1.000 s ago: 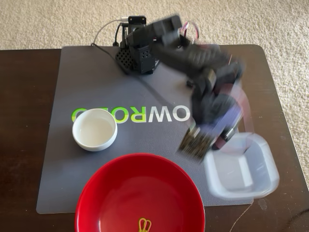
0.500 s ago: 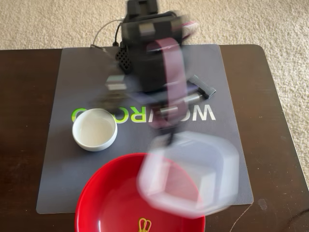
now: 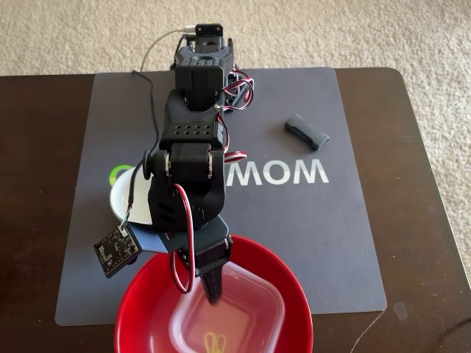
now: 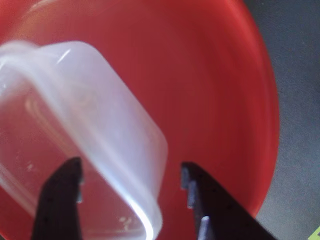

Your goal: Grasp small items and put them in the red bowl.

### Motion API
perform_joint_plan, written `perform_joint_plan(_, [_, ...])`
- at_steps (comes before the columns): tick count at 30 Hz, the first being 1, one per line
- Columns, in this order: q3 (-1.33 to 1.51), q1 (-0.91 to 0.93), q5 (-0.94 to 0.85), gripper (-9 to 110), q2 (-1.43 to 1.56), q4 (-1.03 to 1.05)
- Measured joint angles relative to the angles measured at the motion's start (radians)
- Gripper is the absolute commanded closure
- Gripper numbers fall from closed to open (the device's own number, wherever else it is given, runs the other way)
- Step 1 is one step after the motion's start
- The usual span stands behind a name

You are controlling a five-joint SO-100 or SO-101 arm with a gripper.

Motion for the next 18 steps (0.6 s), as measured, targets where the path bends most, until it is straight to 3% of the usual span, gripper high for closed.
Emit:
perform_joint_plan(7, [0.316, 0.0, -0.057, 63, 0.44, 0.0])
perform_joint_plan(12, [0.841, 0.089, -0.048, 64, 0.982, 0.0])
perform_joint_plan(18, [1.58, 0.364, 0.158, 65, 1.454, -0.181])
